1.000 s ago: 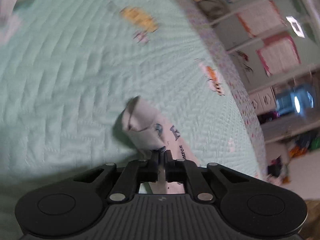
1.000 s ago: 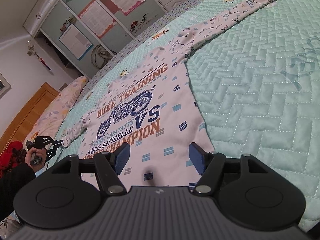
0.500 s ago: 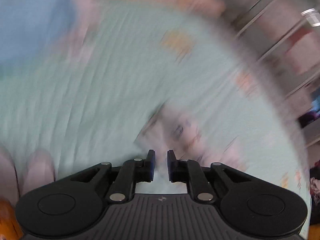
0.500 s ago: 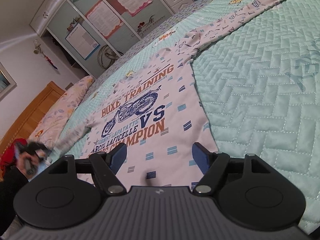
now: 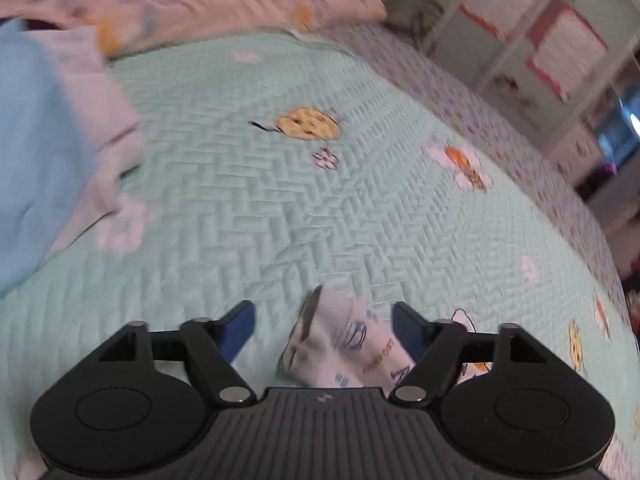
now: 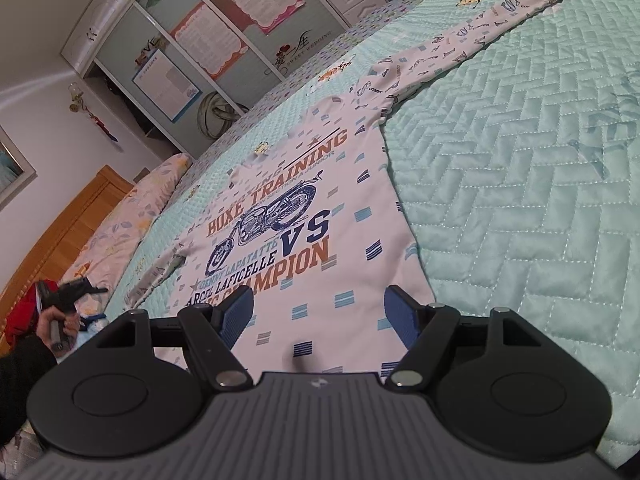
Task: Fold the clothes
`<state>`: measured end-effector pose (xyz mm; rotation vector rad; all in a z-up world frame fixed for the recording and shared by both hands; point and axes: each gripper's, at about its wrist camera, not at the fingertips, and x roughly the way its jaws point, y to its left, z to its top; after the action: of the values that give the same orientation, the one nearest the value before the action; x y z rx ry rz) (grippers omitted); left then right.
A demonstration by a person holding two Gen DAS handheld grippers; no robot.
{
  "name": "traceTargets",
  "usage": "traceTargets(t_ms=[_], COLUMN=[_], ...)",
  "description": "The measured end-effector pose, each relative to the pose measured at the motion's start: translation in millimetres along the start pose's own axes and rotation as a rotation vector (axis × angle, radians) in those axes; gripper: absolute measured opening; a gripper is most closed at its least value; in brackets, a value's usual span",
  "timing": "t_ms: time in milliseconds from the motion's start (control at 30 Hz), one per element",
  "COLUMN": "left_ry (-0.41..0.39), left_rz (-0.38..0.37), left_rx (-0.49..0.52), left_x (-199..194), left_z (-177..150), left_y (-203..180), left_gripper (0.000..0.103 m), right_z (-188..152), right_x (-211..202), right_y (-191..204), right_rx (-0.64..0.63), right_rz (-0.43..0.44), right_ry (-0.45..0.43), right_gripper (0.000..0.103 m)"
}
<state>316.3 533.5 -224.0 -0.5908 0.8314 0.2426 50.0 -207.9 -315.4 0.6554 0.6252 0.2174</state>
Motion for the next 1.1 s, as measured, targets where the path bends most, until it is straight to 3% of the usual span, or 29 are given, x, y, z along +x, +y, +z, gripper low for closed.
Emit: traceTargets(t_ms=[167,233,267,333,367,400,467,667,900,967,1033,1100], left_ry=[0.188,0.186,0.173,0.147,0.142,0.137,0.143,0.133,-0.105,-0.072,0.064,0.029], left_rz=[-0.052,-0.055,-0.075,-0.119,-0.128,-0.119,-0.113,-0.139,-0.025,0.052,0.105,0.101], left_rx=[-0.017,-0.044,-0.071,-0.110,-0.109,-0.089,-0.059,-0.001,-0.015,-0.018,-0.020,-0.036], left_x=[46.1,63.0,66.3,66.5,67.0,66.5,64.8,57.5,20.7,29.8,54.5,51.8], left_z=[10.9,9.0,8.5,8.4,7.9,5.9,0.8,-9.5,14.0,13.0,7.4,3.7], left_y=[16.3,23.7,28.4,33.9,33.9,32.3,29.9,13.7,13.5,7.5,8.4,11.2], left_gripper=[0.079,0.079,0.083,0.080,0.077,0.066,0.025,0.010,0.010,0.016,0.022,0.027], right_z=[-1.6,-3.0,-3.4,-3.4,-3.4,-3.7,-5.3,-7.8,-7.5,-7.2,-6.8,-5.3], right_x=[3.8,5.3,5.9,6.6,7.0,7.5,8.7,10.9,10.0,9.8,9.4,8.2], right_y=[6.5,10.6,12.2,13.8,14.6,15.5,17.7,23.8,22.0,21.1,20.2,18.1], right_rx=[-0.047,-0.076,-0.088,-0.098,-0.103,-0.109,-0.121,-0.164,-0.161,-0.160,-0.159,-0.152], right_rz=[-0.017,-0.026,-0.030,-0.035,-0.037,-0.040,-0.043,-0.057,-0.046,-0.044,-0.042,-0.036], right_ry=[0.002,0.006,0.007,0.009,0.009,0.010,0.009,0.012,0.014,0.012,0.012,0.013], right_gripper=[0.079,0.081,0.082,0.083,0.084,0.084,0.087,0.091,0.091,0.091,0.092,0.092])
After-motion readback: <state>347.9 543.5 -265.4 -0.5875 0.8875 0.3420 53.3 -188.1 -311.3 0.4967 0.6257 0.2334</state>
